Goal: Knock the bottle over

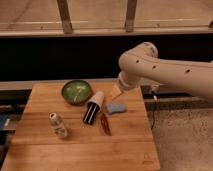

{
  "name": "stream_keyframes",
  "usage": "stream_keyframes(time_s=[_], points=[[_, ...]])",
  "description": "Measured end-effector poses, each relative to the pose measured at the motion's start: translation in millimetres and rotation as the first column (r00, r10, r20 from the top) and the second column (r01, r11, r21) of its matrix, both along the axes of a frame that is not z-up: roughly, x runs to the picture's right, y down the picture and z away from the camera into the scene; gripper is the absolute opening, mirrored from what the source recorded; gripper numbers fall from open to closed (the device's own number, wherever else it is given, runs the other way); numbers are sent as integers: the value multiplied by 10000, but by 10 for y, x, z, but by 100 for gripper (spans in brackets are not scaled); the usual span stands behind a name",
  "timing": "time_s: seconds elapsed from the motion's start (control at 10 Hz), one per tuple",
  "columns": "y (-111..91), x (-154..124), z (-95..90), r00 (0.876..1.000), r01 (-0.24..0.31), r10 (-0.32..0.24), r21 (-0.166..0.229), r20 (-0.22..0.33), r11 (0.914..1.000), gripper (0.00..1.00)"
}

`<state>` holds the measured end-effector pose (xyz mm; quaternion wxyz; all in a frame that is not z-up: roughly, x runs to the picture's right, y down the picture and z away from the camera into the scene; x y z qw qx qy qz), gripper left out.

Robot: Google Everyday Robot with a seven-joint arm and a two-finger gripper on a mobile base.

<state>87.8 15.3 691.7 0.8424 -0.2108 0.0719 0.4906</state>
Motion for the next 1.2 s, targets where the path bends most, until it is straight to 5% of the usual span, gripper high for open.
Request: stream_keyframes(time_s=[0.3, 0.6, 1.0, 1.1, 1.2], points=[[169, -472, -99, 9889, 1046, -1018, -210, 1086, 9943, 80], [493, -1032, -309, 9583, 2038, -1932, -295, 2105, 9786, 80], [685, -1903, -358, 8939, 3159, -2887, -251, 3430, 9484, 80], [768, -2204, -382, 8655, 3511, -3153, -223, 3892, 9361, 80], [796, -2288, -405, 8578, 3575, -3187, -227, 4033, 9336, 80]])
